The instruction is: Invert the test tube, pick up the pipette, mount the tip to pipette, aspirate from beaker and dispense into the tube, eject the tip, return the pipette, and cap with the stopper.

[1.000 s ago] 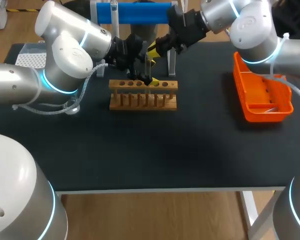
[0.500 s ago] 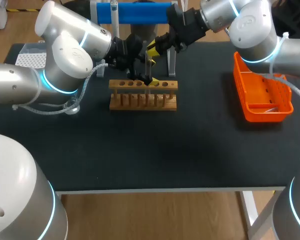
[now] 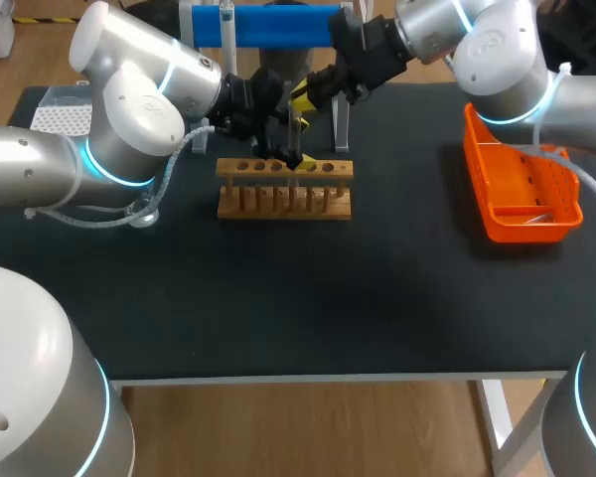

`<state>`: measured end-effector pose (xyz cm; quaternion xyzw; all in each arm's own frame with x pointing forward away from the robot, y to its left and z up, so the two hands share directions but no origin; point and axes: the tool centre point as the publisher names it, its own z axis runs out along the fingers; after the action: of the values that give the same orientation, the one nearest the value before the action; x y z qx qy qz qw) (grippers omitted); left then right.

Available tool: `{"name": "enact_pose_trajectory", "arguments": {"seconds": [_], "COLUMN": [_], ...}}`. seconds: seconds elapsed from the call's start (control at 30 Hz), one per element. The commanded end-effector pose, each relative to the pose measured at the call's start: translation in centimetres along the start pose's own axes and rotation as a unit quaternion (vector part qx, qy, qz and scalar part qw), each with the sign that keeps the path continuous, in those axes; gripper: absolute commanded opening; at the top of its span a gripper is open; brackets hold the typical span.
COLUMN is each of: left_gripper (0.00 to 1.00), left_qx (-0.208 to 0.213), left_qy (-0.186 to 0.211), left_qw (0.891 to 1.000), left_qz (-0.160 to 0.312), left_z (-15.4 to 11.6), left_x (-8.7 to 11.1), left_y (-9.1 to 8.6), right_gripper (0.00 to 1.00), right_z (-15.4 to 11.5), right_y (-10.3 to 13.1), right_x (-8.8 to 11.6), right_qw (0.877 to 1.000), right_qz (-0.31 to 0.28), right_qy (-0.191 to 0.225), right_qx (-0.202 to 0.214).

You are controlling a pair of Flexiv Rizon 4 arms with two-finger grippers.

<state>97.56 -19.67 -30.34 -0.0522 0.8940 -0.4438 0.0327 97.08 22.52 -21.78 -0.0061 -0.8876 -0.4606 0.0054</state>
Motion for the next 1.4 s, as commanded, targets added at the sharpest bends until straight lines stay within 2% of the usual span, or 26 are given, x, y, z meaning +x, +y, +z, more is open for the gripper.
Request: {"name": "enact_pose_trajectory", "arguments": {"seconds": [0.03, 1.4], "left_gripper": [1.00, 1.00], "left_qx": [0.001, 0.001], "left_qy": [0.000, 0.000], "left_qw": [1.000, 1.000], "left_qz": [0.000, 0.000], "left_z": [0.02, 0.02], "left_x": [0.01, 0.01], "left_y": [0.07, 0.07], "right_gripper": [0.00, 0.00], "right_z": [0.20, 0.31], "right_y": [-0.06, 0.02], "right_x": [-0.18, -0.23], "right_qw": [1.000, 1.000], "right_qz": [0.001, 0.003], "right_qy": [0.003, 0.000], "right_qx": [0.003, -0.003]}}
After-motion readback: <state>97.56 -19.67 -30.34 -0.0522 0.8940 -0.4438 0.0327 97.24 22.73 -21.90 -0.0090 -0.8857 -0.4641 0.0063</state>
